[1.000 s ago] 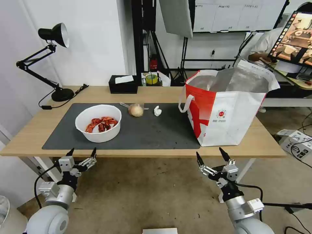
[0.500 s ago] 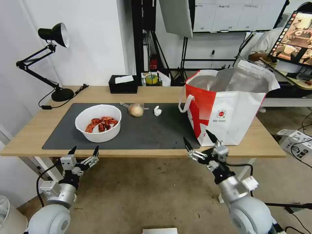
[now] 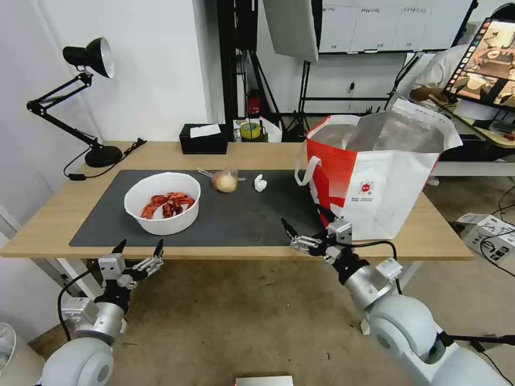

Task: Pick up the trash from the table and place it into the takeout bag.

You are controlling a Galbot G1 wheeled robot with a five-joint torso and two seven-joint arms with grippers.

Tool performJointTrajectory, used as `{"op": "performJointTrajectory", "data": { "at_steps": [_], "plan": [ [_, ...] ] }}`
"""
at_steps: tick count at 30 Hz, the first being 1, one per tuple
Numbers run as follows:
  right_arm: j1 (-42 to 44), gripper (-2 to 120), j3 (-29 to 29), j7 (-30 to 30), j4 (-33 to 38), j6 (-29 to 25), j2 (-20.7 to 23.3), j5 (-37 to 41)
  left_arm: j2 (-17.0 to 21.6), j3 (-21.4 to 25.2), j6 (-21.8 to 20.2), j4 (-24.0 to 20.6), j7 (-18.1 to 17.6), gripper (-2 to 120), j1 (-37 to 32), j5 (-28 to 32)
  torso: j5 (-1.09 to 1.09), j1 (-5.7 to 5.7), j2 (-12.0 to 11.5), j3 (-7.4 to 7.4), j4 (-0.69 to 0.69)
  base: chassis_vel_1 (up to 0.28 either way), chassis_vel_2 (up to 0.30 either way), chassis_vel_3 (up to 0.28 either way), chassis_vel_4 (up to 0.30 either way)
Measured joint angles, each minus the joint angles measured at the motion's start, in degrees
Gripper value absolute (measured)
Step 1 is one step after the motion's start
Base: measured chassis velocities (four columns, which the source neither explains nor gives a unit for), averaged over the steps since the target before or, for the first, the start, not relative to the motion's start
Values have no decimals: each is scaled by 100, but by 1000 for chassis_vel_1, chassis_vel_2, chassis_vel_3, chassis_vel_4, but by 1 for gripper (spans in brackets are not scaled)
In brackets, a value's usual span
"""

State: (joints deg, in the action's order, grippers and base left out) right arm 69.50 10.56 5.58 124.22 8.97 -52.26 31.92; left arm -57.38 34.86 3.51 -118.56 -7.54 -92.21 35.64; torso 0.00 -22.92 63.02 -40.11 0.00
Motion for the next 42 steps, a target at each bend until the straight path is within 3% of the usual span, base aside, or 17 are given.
{"op": "performJointTrajectory", "data": {
  "at_steps": [5, 19, 24, 33, 42],
  "plan": [
    [-540, 100, -218, 422, -10, 525, 13, 442, 69, 9, -9, -1, -18, 100, 36, 38, 0, 0, 0, 0, 0, 0, 0, 0, 0],
    [-1750, 100, -664, 1325, -385, 1135, -6, 1482, 206, -10, -39, -7, -26, 100, 56, 109, -1, 0, 0, 0, 0, 0, 0, 0, 0],
    [-2620, 100, -1263, 1948, -1042, 1422, -312, 1971, 251, -58, -60, 62, -31, 100, 123, 170, 0, 0, 1, 0, 0, 0, 0, 0, 0],
    [-3692, 100, -2086, 2425, -2051, 1505, -962, 2070, 265, -115, -61, 192, -37, 100, 145, 242, -2, 0, 0, 0, 0, 0, 0, 0, 0],
    [-4275, 100, -2478, 2746, -3046, 1586, -1636, 2139, 308, -170, -54, 276, -34, 100, 217, 288, -1, 0, 0, 0, 1, 0, 0, 0, 0]
  ]
}}
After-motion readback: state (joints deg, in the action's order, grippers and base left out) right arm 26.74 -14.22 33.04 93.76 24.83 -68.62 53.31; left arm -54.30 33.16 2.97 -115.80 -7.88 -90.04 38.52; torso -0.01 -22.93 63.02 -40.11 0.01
